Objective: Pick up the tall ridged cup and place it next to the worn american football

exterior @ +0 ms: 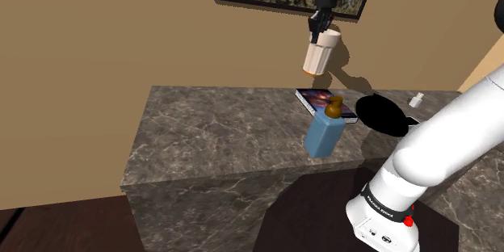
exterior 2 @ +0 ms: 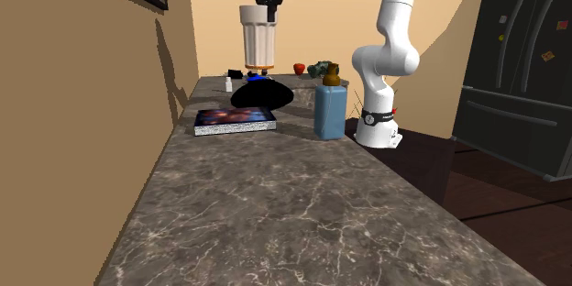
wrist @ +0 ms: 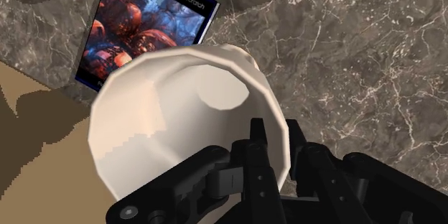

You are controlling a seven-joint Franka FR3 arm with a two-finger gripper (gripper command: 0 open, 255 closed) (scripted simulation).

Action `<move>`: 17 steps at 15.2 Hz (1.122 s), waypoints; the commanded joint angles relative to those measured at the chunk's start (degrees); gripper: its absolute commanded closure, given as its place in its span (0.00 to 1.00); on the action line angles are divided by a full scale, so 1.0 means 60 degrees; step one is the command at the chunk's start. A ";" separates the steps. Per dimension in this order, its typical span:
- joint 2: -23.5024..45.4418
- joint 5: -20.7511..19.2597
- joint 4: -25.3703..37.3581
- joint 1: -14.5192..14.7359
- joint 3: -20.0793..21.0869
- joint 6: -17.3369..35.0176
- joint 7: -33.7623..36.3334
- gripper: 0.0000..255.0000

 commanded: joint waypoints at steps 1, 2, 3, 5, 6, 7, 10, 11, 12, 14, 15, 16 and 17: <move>-0.0413 -0.0118 -0.0440 -0.0154 -0.0216 0.0072 -0.0351 1.00; -0.0617 -0.0184 -0.0629 -0.0232 -0.0328 0.0078 -0.0525 1.00; -0.0814 -0.0253 -0.0806 -0.0309 -0.0443 0.0082 -0.0701 1.00; -0.1185 -0.0402 -0.1126 -0.0467 -0.0680 0.0079 -0.1060 1.00; -0.1360 -0.0482 -0.1269 -0.0547 -0.0803 0.0075 -0.1243 1.00; -0.1527 -0.0564 -0.1401 -0.0628 -0.0928 0.0068 -0.1429 1.00; -0.1979 -0.0825 -0.1731 -0.0876 -0.1320 0.0039 -0.2002 1.00; -0.2113 -0.0916 -0.1819 -0.0958 -0.1458 0.0027 -0.2197 1.00; -0.2239 -0.1010 -0.1897 -0.1039 -0.1598 0.0015 -0.2395 1.00; -0.2464 -0.1200 -0.2020 -0.1202 -0.1887 -0.0009 -0.2799 1.00; -0.2563 -0.1296 -0.2066 -0.1282 -0.2037 -0.0020 -0.3005 1.00; -0.2653 -0.1393 -0.2101 -0.1361 -0.2189 -0.0031 -0.3214 1.00; -0.2734 -0.1490 -0.2126 -0.1439 -0.2345 -0.0040 -0.3425 1.00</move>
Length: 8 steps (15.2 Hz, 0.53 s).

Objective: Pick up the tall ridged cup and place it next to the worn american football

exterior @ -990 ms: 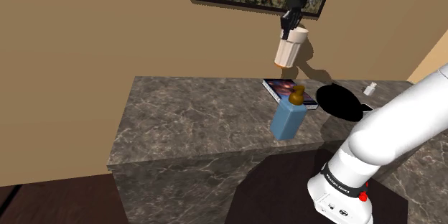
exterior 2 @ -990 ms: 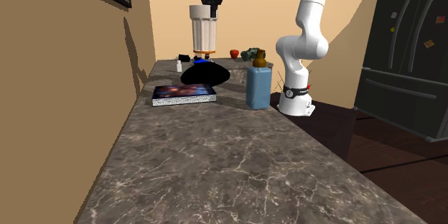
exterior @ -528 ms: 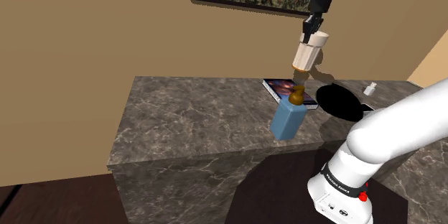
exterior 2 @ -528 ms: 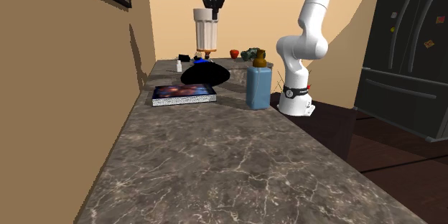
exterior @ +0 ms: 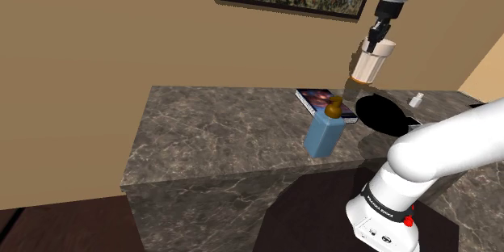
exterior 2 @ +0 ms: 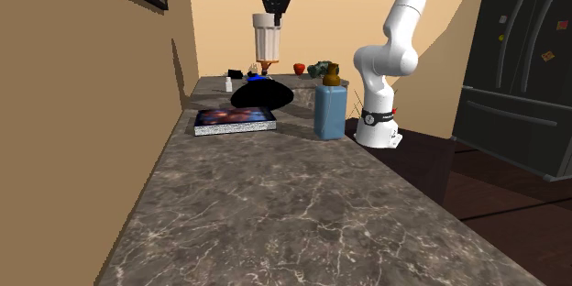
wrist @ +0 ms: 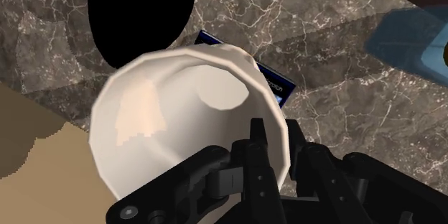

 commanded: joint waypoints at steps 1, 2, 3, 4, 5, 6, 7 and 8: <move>-0.0205 -0.0214 -0.0114 -0.0170 -0.0322 0.0011 -0.0446 1.00; -0.0266 -0.0309 -0.0118 -0.0245 -0.0484 0.0004 -0.0662 1.00; -0.0318 -0.0404 -0.0112 -0.0317 -0.0650 -0.0002 -0.0880 1.00; -0.0359 -0.0498 -0.0096 -0.0385 -0.0820 -0.0006 -0.1100 1.00; -0.0391 -0.0589 -0.0069 -0.0451 -0.0994 -0.0008 -0.1323 1.00; -0.0413 -0.0678 -0.0032 -0.0513 -0.1171 -0.0008 -0.1549 1.00; -0.0424 -0.0764 0.0015 -0.0573 -0.1352 -0.0005 -0.1777 1.00; -0.0425 -0.0846 0.0072 -0.0630 -0.1536 0.0000 -0.2008 1.00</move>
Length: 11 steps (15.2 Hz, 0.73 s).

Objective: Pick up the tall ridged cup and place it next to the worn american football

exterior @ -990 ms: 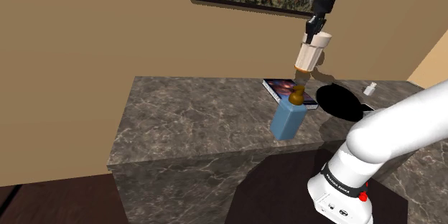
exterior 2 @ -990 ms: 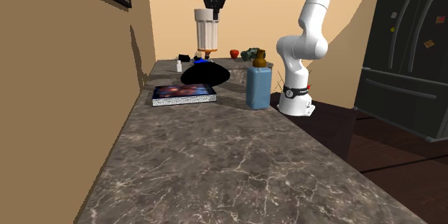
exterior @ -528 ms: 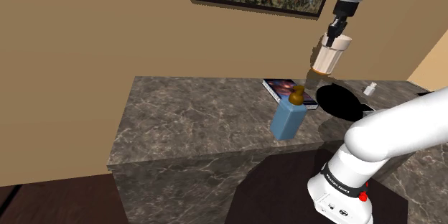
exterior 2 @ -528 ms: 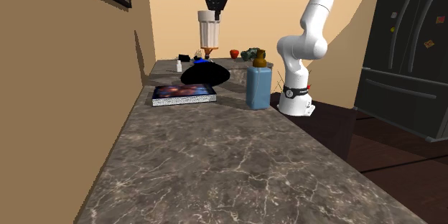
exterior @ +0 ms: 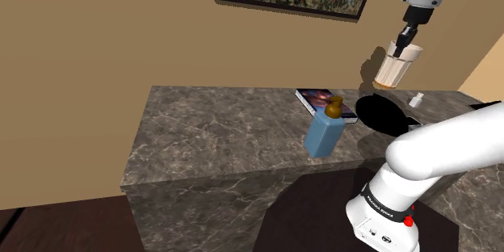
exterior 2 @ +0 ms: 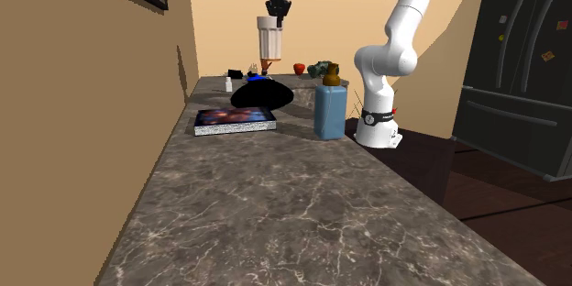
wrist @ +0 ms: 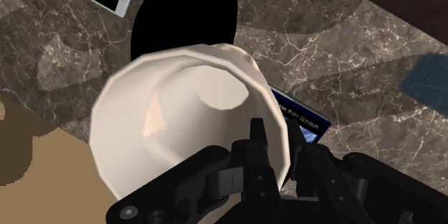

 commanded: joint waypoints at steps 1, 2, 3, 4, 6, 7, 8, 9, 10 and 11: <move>-0.0059 -0.0172 0.0050 -0.0120 -0.0332 0.0016 -0.0441 1.00; -0.0039 -0.0246 0.0127 -0.0167 -0.0526 0.0026 -0.0677 1.00; -0.0008 -0.0315 0.0214 -0.0209 -0.0725 0.0038 -0.0915 1.00; 0.0034 -0.0379 0.0312 -0.0245 -0.0929 0.0053 -0.1156 1.00; 0.0150 -0.0485 0.0537 -0.0301 -0.1355 0.0091 -0.1648 1.00; 0.0226 -0.0527 0.0665 -0.0319 -0.1579 0.0113 -0.1899 1.00; 0.0312 -0.0560 0.0803 -0.0328 -0.1811 0.0138 -0.2153 1.00; 0.0412 -0.0583 0.0951 -0.0332 -0.2050 0.0166 -0.2413 1.00; 0.0524 -0.0594 0.1109 -0.0327 -0.2299 0.0197 -0.2677 1.00; 0.0650 -0.0593 0.1278 -0.0314 -0.2559 0.0230 -0.2947 1.00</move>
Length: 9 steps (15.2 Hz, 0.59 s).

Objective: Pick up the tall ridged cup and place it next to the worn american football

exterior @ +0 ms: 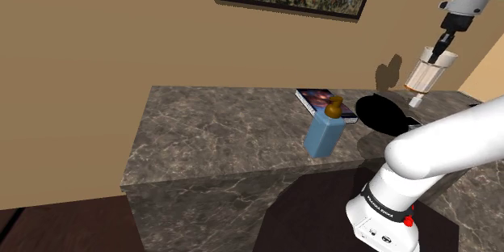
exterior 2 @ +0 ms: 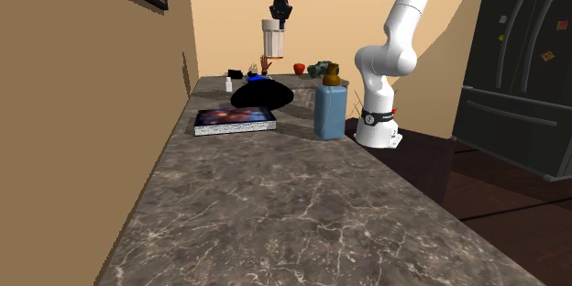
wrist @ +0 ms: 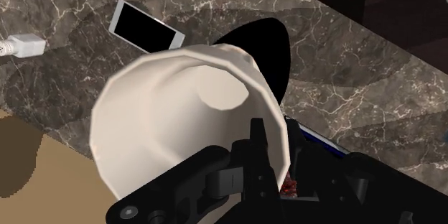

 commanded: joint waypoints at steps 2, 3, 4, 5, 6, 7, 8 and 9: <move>0.0317 0.0004 0.0463 0.0038 -0.0735 0.0073 -0.0782 1.00; 0.0486 0.0049 0.0664 0.0088 -0.1041 0.0113 -0.1071 1.00; 0.0672 0.0114 0.0876 0.0155 -0.1369 0.0155 -0.1368 1.00; 0.0877 0.0200 0.1099 0.0239 -0.1724 0.0198 -0.1676 1.00; 0.1102 0.0311 0.1334 0.0349 -0.2112 0.0243 -0.1995 1.00; 0.1356 0.0458 0.1581 0.0478 -0.2536 0.0291 -0.2332 1.00; 0.1644 0.0648 0.1840 0.0636 -0.3012 0.0342 -0.2693 1.00; 0.1979 0.0895 0.2111 0.0831 -0.3556 0.0395 -0.3086 1.00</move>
